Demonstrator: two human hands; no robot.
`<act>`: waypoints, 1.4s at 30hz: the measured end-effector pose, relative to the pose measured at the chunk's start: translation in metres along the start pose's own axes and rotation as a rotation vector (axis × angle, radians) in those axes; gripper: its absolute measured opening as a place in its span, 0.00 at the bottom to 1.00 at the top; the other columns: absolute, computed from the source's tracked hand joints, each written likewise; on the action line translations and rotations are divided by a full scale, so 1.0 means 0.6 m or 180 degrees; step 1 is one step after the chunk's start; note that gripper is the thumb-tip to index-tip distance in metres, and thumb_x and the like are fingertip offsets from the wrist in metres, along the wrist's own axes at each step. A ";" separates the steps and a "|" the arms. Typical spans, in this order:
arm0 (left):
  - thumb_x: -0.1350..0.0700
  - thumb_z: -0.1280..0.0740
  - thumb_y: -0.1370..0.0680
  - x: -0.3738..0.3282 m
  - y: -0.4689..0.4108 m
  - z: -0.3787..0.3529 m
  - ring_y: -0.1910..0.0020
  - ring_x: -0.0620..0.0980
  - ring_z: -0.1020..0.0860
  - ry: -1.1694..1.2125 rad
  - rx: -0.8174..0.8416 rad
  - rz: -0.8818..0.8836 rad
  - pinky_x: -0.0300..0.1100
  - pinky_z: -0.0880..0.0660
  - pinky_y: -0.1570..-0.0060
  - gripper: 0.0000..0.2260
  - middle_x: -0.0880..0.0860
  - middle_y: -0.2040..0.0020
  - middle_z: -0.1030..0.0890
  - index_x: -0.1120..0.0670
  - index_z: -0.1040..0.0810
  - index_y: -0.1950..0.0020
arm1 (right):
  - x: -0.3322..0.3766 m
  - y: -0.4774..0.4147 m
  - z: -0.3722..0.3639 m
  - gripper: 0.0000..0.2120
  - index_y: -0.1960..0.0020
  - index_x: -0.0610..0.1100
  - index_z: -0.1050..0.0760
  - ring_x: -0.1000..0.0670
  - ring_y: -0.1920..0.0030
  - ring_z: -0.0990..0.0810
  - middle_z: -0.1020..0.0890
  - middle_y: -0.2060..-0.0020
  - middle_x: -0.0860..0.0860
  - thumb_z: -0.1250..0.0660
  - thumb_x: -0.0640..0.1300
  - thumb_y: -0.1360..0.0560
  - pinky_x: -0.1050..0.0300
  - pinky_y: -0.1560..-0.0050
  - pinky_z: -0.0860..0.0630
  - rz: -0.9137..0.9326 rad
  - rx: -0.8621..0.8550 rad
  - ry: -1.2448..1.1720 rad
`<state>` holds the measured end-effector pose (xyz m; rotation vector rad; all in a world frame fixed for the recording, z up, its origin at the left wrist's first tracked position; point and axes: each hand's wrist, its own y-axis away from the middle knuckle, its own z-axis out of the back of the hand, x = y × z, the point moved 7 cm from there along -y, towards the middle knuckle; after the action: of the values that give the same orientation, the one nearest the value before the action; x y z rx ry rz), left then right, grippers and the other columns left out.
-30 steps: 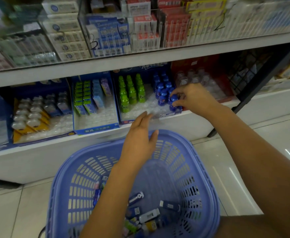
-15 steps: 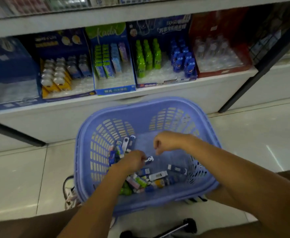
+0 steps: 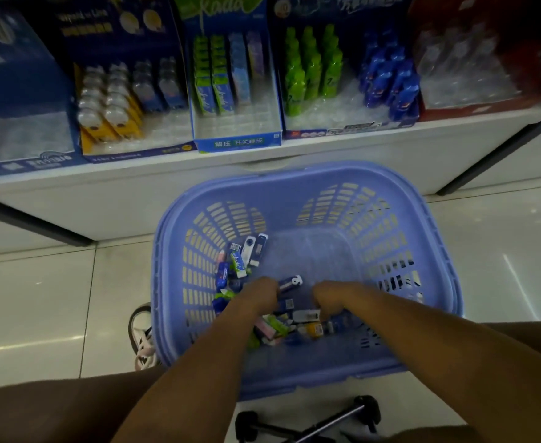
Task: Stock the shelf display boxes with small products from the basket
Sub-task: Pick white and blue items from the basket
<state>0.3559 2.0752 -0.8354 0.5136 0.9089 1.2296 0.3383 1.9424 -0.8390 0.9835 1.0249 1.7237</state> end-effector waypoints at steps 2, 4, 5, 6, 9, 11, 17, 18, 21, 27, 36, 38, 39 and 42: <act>0.62 0.35 0.24 -0.004 -0.010 0.005 0.49 0.63 0.23 -0.0034 -0.0103 0.0050 0.53 0.25 0.50 0.05 0.66 0.48 0.22 0.62 0.26 0.59 | -0.004 -0.010 -0.006 0.09 0.52 0.35 0.26 0.45 0.64 0.27 0.28 0.62 0.42 0.33 0.42 0.23 0.52 0.56 0.31 -0.0092 0.0020 -0.0053; 0.62 0.36 0.24 -0.007 -0.017 0.012 0.49 0.64 0.22 -0.0043 -0.0270 0.0116 0.56 0.24 0.49 0.04 0.67 0.48 0.23 0.61 0.27 0.58 | -0.011 -0.011 -0.004 0.10 0.51 0.35 0.23 0.43 0.61 0.25 0.27 0.61 0.41 0.32 0.42 0.24 0.52 0.60 0.31 -0.0166 -0.0006 -0.0216; 0.61 0.36 0.23 -0.007 -0.021 0.015 0.48 0.63 0.23 0.0014 -0.0372 0.0143 0.58 0.24 0.48 0.04 0.66 0.46 0.23 0.62 0.25 0.51 | -0.015 -0.010 0.002 0.07 0.57 0.37 0.23 0.44 0.65 0.27 0.29 0.65 0.42 0.33 0.42 0.25 0.53 0.63 0.33 -0.0170 -0.0062 -0.0299; 0.61 0.36 0.23 -0.006 -0.027 0.016 0.46 0.63 0.23 0.0077 -0.0438 0.0226 0.58 0.24 0.47 0.10 0.64 0.43 0.25 0.62 0.27 0.44 | -0.021 -0.010 0.010 0.12 0.66 0.41 0.28 0.46 0.70 0.33 0.34 0.69 0.44 0.34 0.41 0.24 0.55 0.66 0.36 -0.0182 -0.0134 -0.0451; 0.58 0.35 0.22 -0.006 -0.038 0.009 0.37 0.61 0.29 0.0011 -0.0504 0.0350 0.57 0.26 0.43 0.19 0.60 0.35 0.32 0.60 0.36 0.33 | -0.046 0.002 0.044 0.19 0.71 0.43 0.38 0.48 0.74 0.38 0.35 0.74 0.44 0.35 0.37 0.25 0.56 0.70 0.37 -0.0280 -0.0391 -0.1052; 0.57 0.36 0.21 -0.009 -0.043 0.004 0.33 0.59 0.33 -0.0109 -0.0569 0.0387 0.55 0.29 0.41 0.21 0.59 0.32 0.34 0.58 0.38 0.30 | -0.066 0.016 0.069 0.10 0.62 0.39 0.33 0.44 0.68 0.26 0.23 0.64 0.38 0.34 0.37 0.25 0.48 0.62 0.24 -0.0366 -0.0692 -0.1572; 0.56 0.34 0.22 -0.008 -0.043 0.010 0.41 0.58 0.26 0.0464 -0.0700 0.0397 0.50 0.27 0.46 0.17 0.59 0.39 0.26 0.59 0.30 0.35 | -0.100 0.070 0.126 0.12 0.41 0.35 0.25 0.52 0.72 0.21 0.22 0.64 0.43 0.34 0.32 0.25 0.61 0.66 0.20 0.0064 -0.1732 -0.4260; 0.56 0.33 0.23 -0.007 -0.038 0.020 0.48 0.57 0.23 0.0814 -0.0760 0.0427 0.48 0.27 0.51 0.12 0.59 0.46 0.23 0.59 0.26 0.42 | -0.095 0.079 0.131 0.12 0.41 0.36 0.25 0.51 0.69 0.20 0.21 0.62 0.42 0.35 0.33 0.24 0.61 0.65 0.20 0.0243 -0.1667 -0.4630; 0.58 0.33 0.25 -0.007 -0.032 0.055 0.72 0.50 0.30 0.1815 -0.0746 0.0437 0.41 0.32 0.69 0.13 0.54 0.71 0.28 0.57 0.29 0.69 | -0.078 0.105 0.151 0.06 0.47 0.41 0.26 0.49 0.65 0.17 0.20 0.62 0.43 0.38 0.34 0.22 0.60 0.64 0.19 0.0850 -0.1482 -0.5381; 0.58 0.33 0.25 -0.027 0.020 0.135 0.71 0.49 0.23 0.3867 -0.0602 0.0342 0.45 0.20 0.60 0.11 0.56 0.69 0.22 0.58 0.25 0.67 | -0.065 0.154 0.186 0.04 0.55 0.44 0.26 0.52 0.70 0.21 0.21 0.68 0.47 0.38 0.39 0.22 0.62 0.66 0.21 0.1467 -0.1603 -0.5859; 0.53 0.33 0.22 0.000 0.195 0.304 0.75 0.42 0.27 0.3020 -0.1831 -0.0496 0.40 0.28 0.67 0.11 0.52 0.67 0.19 0.59 0.20 0.59 | 0.014 0.279 0.281 0.07 0.50 0.43 0.27 0.51 0.71 0.22 0.22 0.65 0.42 0.36 0.33 0.24 0.62 0.68 0.23 0.1711 -0.2481 -0.4362; 0.56 0.32 0.23 0.025 0.240 0.333 0.77 0.40 0.28 0.3245 -0.2243 -0.0611 0.39 0.27 0.68 0.08 0.51 0.68 0.19 0.60 0.21 0.56 | 0.043 0.306 0.312 0.07 0.51 0.41 0.26 0.54 0.72 0.21 0.21 0.66 0.43 0.35 0.31 0.26 0.64 0.68 0.23 0.1889 -0.2751 -0.4248; 0.56 0.31 0.24 0.041 0.261 0.346 0.77 0.40 0.28 0.3360 -0.2461 -0.0633 0.38 0.27 0.68 0.07 0.51 0.69 0.19 0.60 0.21 0.56 | 0.055 0.318 0.329 0.07 0.51 0.40 0.25 0.55 0.72 0.21 0.21 0.66 0.44 0.34 0.31 0.26 0.65 0.67 0.22 0.1941 -0.2913 -0.4160; 0.54 0.28 0.26 0.099 0.322 0.379 0.76 0.41 0.28 0.3517 -0.3213 -0.0555 0.35 0.28 0.71 0.10 0.47 0.75 0.23 0.59 0.22 0.62 | 0.090 0.345 0.377 0.08 0.49 0.41 0.22 0.56 0.69 0.20 0.20 0.65 0.47 0.33 0.32 0.26 0.66 0.63 0.23 0.2071 -0.3315 -0.3822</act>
<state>0.4340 2.2170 -0.5779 -1.1321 1.0134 1.6032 0.4692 1.9867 -0.5600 1.3193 -0.9591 1.3589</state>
